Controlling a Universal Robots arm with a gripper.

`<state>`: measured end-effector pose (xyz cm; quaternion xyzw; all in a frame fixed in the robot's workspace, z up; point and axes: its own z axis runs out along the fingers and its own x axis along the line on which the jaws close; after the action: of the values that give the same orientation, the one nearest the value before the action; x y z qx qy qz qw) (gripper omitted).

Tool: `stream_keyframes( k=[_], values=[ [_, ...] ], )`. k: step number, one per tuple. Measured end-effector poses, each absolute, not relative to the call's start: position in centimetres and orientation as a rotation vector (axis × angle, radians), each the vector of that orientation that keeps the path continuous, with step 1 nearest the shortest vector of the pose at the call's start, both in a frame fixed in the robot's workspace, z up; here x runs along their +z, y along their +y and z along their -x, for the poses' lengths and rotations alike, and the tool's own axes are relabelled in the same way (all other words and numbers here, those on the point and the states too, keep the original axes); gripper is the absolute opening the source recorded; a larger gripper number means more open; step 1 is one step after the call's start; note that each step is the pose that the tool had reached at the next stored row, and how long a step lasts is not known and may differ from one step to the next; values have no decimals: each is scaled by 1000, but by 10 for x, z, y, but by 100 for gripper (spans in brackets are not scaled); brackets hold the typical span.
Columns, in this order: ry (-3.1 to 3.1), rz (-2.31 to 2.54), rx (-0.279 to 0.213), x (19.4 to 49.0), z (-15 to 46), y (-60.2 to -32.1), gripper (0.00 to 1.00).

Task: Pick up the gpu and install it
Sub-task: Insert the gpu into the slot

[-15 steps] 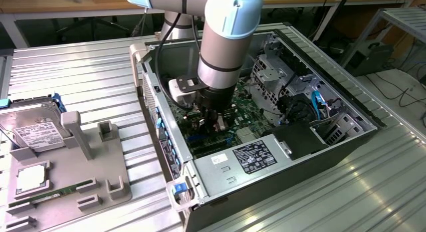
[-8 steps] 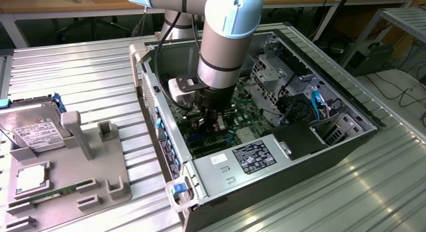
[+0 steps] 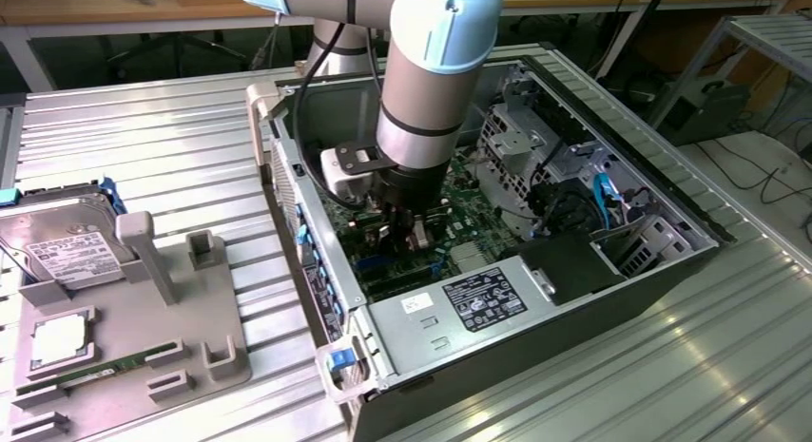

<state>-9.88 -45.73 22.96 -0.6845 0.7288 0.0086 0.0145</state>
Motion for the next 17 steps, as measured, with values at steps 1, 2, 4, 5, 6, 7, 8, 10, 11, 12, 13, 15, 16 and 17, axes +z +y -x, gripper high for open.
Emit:
stream_keyframes(
  k=[1,2,4,5,6,7,8,10,11,12,13,15,16,17],
  values=[
    [2270,2129,27,230,99,-457,29],
    [2270,2129,27,230,99,-457,29],
    [2271,2129,27,229,99,-457,29],
    [2271,2129,26,228,99,-457,29],
    [2271,2129,26,228,99,-457,29],
    [2271,2129,26,227,99,-457,29],
    [2271,2129,26,227,99,-457,29],
    [2271,2129,27,226,99,-457,29],
    [2270,2128,28,226,99,-457,29],
    [2269,2127,31,226,99,-457,29],
    [2268,2126,32,226,99,-457,29],
    [2267,2125,34,227,99,-457,29],
    [2266,2125,35,228,99,-458,29],
    [2266,2125,36,228,99,-458,29]
  ],
)
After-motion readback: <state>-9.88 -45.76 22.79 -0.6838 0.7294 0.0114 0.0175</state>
